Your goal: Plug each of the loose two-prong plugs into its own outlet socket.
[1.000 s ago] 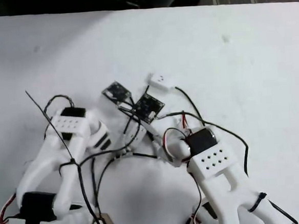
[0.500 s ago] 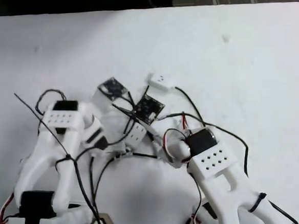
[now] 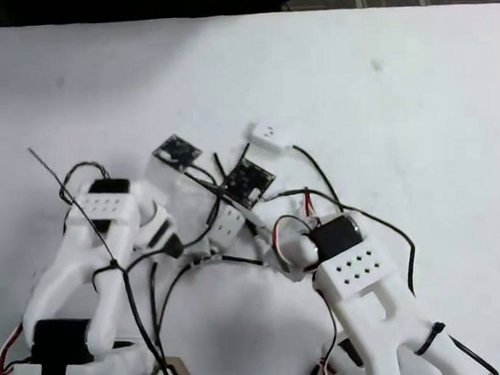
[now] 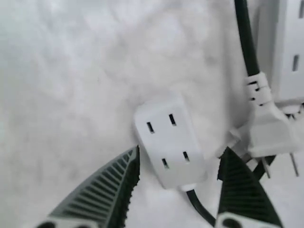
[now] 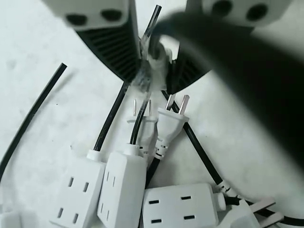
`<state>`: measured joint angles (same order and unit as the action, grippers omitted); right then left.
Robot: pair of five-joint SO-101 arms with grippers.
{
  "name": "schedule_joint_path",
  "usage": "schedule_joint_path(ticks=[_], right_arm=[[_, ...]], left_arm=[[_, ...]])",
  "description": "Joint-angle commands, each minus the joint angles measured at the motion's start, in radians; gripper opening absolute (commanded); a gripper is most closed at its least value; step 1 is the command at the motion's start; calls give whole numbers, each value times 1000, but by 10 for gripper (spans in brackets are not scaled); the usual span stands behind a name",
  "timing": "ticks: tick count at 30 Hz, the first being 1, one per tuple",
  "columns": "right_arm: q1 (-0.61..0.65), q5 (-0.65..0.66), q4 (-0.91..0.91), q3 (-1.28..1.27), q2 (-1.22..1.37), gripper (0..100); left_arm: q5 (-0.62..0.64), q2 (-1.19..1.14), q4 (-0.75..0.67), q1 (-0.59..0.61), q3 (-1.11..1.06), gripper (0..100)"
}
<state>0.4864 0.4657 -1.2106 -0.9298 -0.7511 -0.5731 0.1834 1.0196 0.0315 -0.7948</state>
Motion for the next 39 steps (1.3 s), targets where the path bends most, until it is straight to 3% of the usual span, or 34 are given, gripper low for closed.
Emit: schedule_joint_path(ticks=[1,5,15,18,24,30,39], right_arm=[[-4,0,12,8,1,19],[-4,0,12,8,1,19],[-4,0,12,8,1,19],[-4,0,12,8,1,19],[-4,0,12,8,1,19],[-4,0,12,14,-1,19],[-4,-6,5,100,8,19]], left_arm=[[-3,4,-81,5,-18,212],[-110,2,-87,4,-12,160],[-364,13,-152,-1,-12,159],[-322,13,-160,-2,14,170],[-138,15,-155,33,55,295],[-106,15,-81,59,106,290],[-44,16,130,246,293,280]])
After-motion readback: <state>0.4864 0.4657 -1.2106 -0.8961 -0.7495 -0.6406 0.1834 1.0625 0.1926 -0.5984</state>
